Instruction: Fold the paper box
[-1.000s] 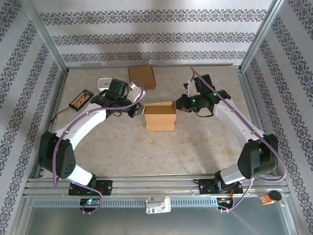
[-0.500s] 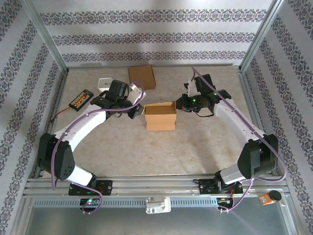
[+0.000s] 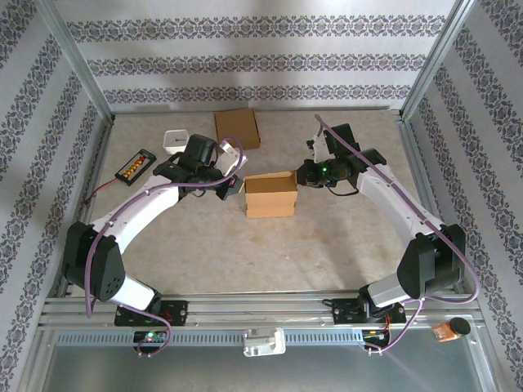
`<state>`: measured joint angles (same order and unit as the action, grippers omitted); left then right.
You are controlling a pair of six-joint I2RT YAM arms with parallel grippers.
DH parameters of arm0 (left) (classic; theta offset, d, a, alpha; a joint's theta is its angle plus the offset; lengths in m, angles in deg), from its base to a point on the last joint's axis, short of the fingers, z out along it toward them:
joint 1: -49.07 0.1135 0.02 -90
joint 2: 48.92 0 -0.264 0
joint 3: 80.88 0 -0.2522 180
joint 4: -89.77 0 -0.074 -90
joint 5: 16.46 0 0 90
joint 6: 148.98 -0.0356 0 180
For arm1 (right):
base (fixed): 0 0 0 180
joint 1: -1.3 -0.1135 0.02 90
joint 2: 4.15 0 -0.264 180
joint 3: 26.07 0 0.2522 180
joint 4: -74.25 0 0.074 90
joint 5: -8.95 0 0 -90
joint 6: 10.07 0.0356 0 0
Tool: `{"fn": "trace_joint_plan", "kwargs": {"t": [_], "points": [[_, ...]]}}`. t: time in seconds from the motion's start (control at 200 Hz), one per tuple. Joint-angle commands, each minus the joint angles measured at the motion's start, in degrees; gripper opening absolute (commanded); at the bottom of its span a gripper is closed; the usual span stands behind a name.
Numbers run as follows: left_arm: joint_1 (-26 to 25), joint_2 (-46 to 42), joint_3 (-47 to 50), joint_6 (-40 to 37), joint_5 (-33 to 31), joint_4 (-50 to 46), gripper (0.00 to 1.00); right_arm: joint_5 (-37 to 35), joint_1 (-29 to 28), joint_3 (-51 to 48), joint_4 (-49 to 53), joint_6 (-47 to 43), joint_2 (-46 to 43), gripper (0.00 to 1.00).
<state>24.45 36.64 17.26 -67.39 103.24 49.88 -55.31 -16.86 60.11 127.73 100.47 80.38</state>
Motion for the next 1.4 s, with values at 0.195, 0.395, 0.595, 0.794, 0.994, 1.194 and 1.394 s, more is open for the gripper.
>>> {"fn": "trace_joint_plan", "kwargs": {"t": [0.195, 0.395, 0.595, 0.794, 0.994, 1.194, 1.394], "points": [[-0.6, -0.6, 1.1, -0.5, -0.7, -2.1, 0.03, -7.8, -0.8, -0.4, 5.1, -4.5, 0.1, 0.05], [-0.6, -0.3, 0.0, 3.7, 1.0, -0.9, 0.03, -6.7, -2.4, -0.2, 4.2, -3.8, 0.5, 0.05], [-0.4, -0.4, -1.1, 11.9, 0.3, 2.1, 0.03, -6.8, -3.2, 0.4, 4.4, -4.1, 0.8, 0.05], [-0.3, 1.2, -3.8, 19.7, -0.1, 1.5, 0.03, -7.5, -3.8, 0.4, 4.2, -5.0, 0.3, 0.04], [0.6, 1.6, -5.4, 28.4, 0.9, 1.6, 0.03, -9.6, -5.2, 0.5, 4.2, -6.6, 0.0, 0.03], [1.1, 2.2, -6.5, 32.7, 1.9, 0.8, 0.03, -10.2, -5.8, 1.0, 4.2, -6.9, 0.2, 0.03], [1.3, 4.0, -8.2, 35.4, 2.2, -1.7, 0.03, -10.0, -5.9, 1.0, 4.1, -7.0, 0.5, 0.03]]}}
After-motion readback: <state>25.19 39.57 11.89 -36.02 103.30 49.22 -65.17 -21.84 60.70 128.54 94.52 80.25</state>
